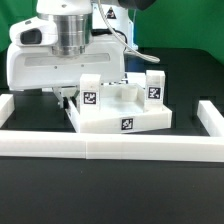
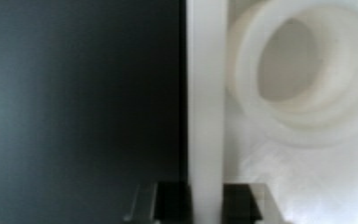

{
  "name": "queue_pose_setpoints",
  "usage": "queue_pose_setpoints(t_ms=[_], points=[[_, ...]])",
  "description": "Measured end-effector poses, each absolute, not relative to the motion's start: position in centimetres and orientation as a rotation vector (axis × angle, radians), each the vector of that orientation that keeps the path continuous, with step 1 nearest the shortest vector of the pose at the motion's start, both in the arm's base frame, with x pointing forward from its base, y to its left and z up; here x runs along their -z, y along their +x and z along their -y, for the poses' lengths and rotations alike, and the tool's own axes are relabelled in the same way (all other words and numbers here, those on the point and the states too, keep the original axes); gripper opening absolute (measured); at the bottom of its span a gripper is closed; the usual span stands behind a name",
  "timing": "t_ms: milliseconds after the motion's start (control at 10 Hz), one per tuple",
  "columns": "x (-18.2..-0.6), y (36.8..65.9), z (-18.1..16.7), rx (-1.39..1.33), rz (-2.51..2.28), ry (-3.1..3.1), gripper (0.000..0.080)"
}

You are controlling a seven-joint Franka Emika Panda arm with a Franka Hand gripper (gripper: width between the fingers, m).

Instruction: Assemble square table

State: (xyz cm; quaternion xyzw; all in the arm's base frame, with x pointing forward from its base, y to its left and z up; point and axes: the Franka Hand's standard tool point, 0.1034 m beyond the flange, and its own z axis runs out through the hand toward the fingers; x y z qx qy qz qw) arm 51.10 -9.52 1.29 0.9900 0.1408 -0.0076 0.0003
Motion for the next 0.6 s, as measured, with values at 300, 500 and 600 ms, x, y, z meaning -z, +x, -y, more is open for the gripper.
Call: queue_pose_setpoints(t_ms=[300,500,600], points=[[-1.3,51.1,9.5,0.024,-0.444,3.109,0.0061],[-1.5,51.4,8.8,0.079,-0.59,3.104,0.0061],[-1.5,52.1,8.4,0.078,-0.818,3.053,0.0061]])
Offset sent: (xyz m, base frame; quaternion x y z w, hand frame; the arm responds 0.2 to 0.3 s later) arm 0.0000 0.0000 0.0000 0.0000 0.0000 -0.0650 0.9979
